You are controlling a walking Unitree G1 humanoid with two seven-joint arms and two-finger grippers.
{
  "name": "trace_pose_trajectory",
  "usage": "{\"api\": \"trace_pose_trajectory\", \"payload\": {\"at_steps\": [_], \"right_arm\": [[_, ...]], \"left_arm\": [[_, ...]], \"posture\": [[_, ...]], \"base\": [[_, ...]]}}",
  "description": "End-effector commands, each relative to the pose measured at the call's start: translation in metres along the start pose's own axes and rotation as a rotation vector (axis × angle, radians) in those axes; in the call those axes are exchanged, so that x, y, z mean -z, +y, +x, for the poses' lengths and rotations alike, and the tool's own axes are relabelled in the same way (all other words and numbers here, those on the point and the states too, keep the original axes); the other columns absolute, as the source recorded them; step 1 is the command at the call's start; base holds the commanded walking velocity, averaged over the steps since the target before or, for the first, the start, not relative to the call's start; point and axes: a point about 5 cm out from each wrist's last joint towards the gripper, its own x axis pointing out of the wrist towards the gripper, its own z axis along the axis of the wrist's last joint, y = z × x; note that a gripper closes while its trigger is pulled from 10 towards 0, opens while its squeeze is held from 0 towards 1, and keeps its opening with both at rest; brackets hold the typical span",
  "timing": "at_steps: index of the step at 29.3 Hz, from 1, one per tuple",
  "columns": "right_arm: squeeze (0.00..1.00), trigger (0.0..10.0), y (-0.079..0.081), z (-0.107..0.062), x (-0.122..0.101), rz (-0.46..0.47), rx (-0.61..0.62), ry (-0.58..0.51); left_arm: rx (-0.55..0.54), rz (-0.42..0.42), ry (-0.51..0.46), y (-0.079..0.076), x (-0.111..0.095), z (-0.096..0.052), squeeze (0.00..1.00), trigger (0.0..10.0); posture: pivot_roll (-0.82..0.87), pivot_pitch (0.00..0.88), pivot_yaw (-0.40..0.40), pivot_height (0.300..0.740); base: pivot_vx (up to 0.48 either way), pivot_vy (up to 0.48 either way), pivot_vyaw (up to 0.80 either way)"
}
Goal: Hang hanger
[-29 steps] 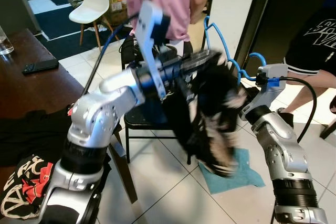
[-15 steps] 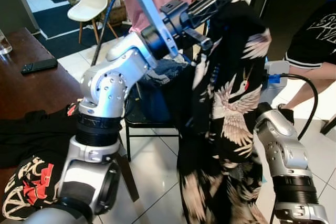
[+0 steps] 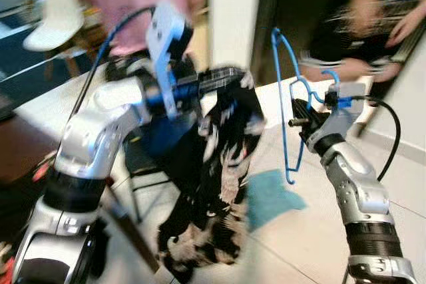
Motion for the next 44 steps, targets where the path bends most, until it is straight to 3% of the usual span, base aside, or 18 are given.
{"api": "trace_pose_trajectory", "payload": {"at_steps": [1,9,10,13,15,20,23,25,27,28,29,31,32,33,34,39,44], "right_arm": [[0.0,10.0,0.002,0.002,0.004,0.0,-0.001,0.024],[0.0,10.0,0.002,0.004,0.005,-0.01,0.009,0.033],[0.0,10.0,0.0,0.003,0.005,-0.015,0.015,0.037],[0.0,10.0,-0.001,0.003,0.005,-0.019,0.018,0.04],[0.0,10.0,-0.003,0.002,0.006,-0.039,0.023,0.048],[0.0,10.0,-0.003,0.002,0.01,-0.094,0.012,0.08],[0.0,10.0,0.0,0.0,0.014,-0.111,-0.01,0.106],[0.0,10.0,0.0,0.0,0.014,-0.111,-0.01,0.106],[0.0,10.0,0.003,-0.004,0.021,-0.143,-0.044,0.143],[0.0,10.0,0.003,-0.004,0.021,-0.143,-0.044,0.143],[0.0,10.0,0.002,-0.008,0.026,-0.171,-0.069,0.181],[0.0,10.0,0.002,-0.008,0.026,-0.171,-0.069,0.181],[0.0,10.0,0.001,-0.009,0.028,-0.184,-0.076,0.193],[0.0,10.0,0.001,-0.009,0.028,-0.184,-0.076,0.193],[0.0,10.0,-0.002,-0.011,0.03,-0.195,-0.081,0.209],[0.0,10.0,-0.005,-0.011,0.029,-0.2,-0.082,0.216],[0.0,10.0,-0.003,-0.009,0.028,-0.192,-0.088,0.209]], "left_arm": [[0.037,0.033,-0.027,-0.006,-0.004,0.001,0.0,10.0],[-0.024,0.064,0.063,-0.001,0.012,0.003,0.0,10.0],[-0.066,0.156,0.154,0.008,0.02,-0.002,0.0,10.0],[-0.087,0.212,0.208,0.013,0.023,-0.005,0.0,10.0],[-0.141,0.352,0.347,0.025,0.032,-0.013,0.0,10.0],[-0.277,0.386,0.39,0.04,0.042,-0.02,0.0,10.0],[-0.406,0.276,0.338,0.044,0.054,-0.025,0.0,10.0],[-0.406,0.276,0.338,0.044,0.054,-0.025,0.0,10.0],[-0.521,0.099,0.257,0.038,0.075,-0.033,0.0,10.0],[-0.521,0.099,0.257,0.038,0.075,-0.033,0.0,10.0],[-0.62,-0.063,0.229,0.026,0.105,-0.044,0.0,10.0],[-0.62,-0.063,0.229,0.026,0.105,-0.044,0.0,10.0],[-0.654,-0.116,0.236,0.021,0.118,-0.049,0.0,10.0],[-0.654,-0.116,0.236,0.021,0.118,-0.049,0.0,10.0],[-0.696,-0.161,0.286,0.011,0.142,-0.058,0.0,10.0],[-0.707,-0.161,0.326,0.004,0.155,-0.062,0.0,10.0],[-0.695,-0.141,0.341,0.003,0.155,-0.062,0.0,10.0]], "posture": [[0.03,0.025,0.033,0.74],[0.03,0.021,0.036,0.74],[0.02,0.021,0.037,0.74],[0.02,0.022,0.039,0.74],[0.02,0.02,0.039,0.74],[0.01,0.017,0.043,0.74],[0.0,0.023,0.042,0.74],[0.0,0.023,0.042,0.74],[-0.03,0.008,0.027,0.74],[-0.03,0.008,0.027,0.74],[-0.04,0.0,0.006,0.74],[-0.04,0.0,0.006,0.74],[-0.05,0.0,-0.001,0.74],[-0.05,0.0,-0.001,0.74],[-0.05,0.0,-0.024,0.74],[-0.05,0.0,-0.031,0.74],[-0.03,0.0,-0.032,0.74]], "base": [[0.0,0.0,-0.8],[0.0,0.0,-0.8],[0.0,0.0,-0.8],[0.0,0.0,-0.8],[0.0,0.0,-0.8],[0.0,0.0,-0.8],[0.0,0.0,-0.8],[0.0,0.0,-0.8],[0.0,0.0,-0.8],[0.0,0.0,-0.8],[0.0,0.0,-0.8],[0.0,0.0,-0.8],[0.0,0.0,-0.8],[0.0,0.0,-0.8],[0.0,0.0,-0.8],[0.0,0.0,-0.8],[0.0,0.0,-0.8]]}}
